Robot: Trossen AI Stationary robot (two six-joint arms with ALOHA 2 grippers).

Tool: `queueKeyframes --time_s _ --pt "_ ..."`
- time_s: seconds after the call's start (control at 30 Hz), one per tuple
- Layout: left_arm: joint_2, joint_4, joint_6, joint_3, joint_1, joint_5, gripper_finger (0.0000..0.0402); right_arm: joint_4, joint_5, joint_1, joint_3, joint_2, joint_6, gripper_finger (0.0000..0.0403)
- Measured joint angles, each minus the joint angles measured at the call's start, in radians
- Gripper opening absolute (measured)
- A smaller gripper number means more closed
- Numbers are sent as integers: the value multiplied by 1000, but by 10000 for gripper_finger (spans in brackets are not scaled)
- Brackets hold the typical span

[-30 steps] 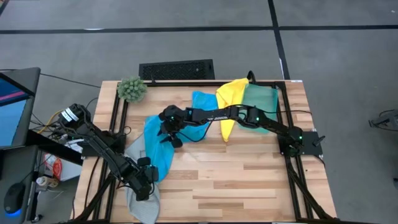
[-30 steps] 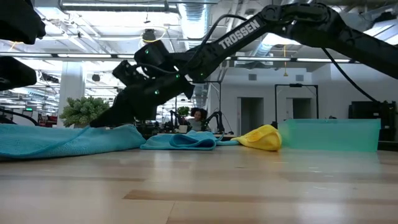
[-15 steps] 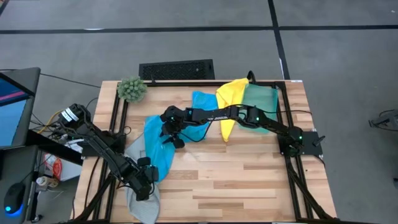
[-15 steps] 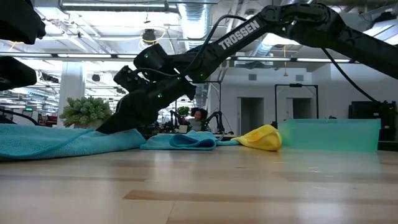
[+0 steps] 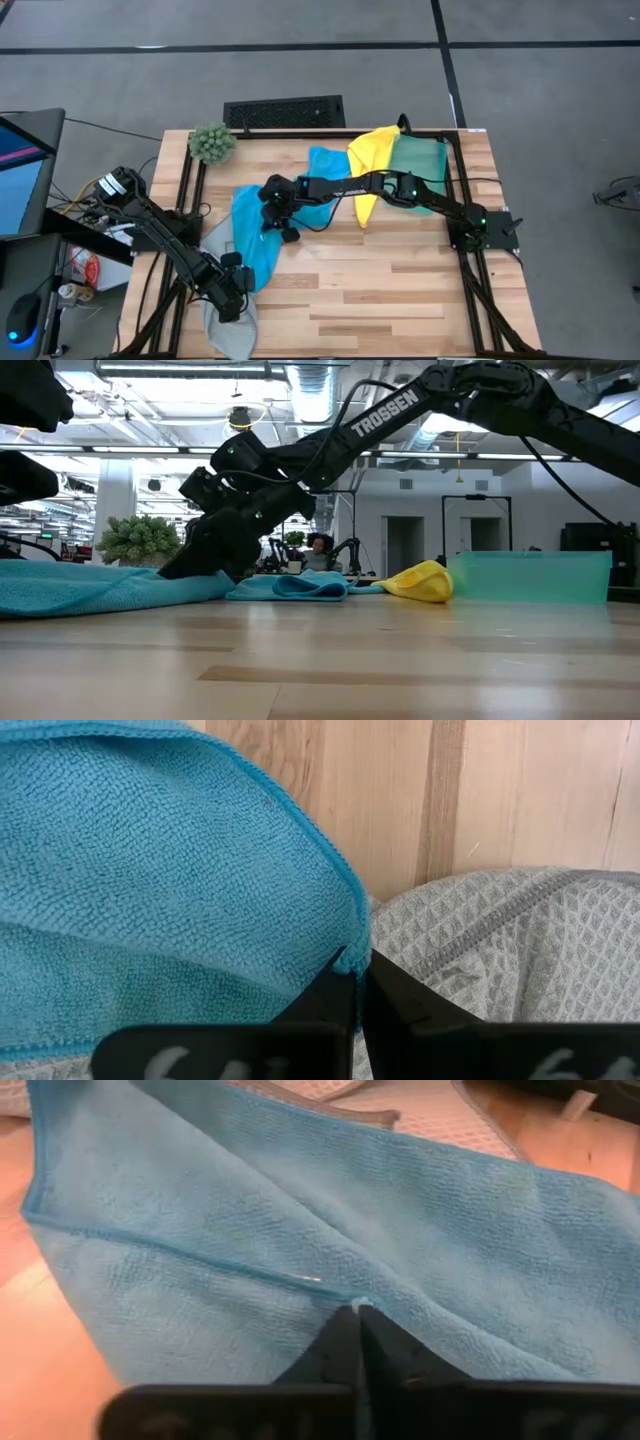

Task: Fold microfiber towels
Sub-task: Fold the blue microfiber cloth

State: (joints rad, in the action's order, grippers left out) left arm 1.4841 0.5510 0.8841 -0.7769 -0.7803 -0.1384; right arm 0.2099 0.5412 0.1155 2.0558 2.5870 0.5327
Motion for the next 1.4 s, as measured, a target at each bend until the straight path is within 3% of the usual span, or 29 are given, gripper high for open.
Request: queueKeyframes --time_s 0.23,0.37,0.83,0.97,1.2,1.4 --pt "0 13 -5 0 0 -3 0 32 -15 -4 1 -60 -33 13" --pt "0 18 -10 0 0 -46 0 145 -18 -2 0 -137 -35 7" --pt "-25 6 -48 -6 2 -361 0 670 -17 -3 0 -497 -18 8" --pt "-70 3 -162 -49 2 -468 0 734 -18 -10 -6 -597 -54 4" --pt "-201 14 -531 -154 1 -644 0 684 -27 -37 -152 -764 -159 6" --pt "-335 -69 -737 -217 15 -748 0 557 -185 -135 -389 -987 -250 4"
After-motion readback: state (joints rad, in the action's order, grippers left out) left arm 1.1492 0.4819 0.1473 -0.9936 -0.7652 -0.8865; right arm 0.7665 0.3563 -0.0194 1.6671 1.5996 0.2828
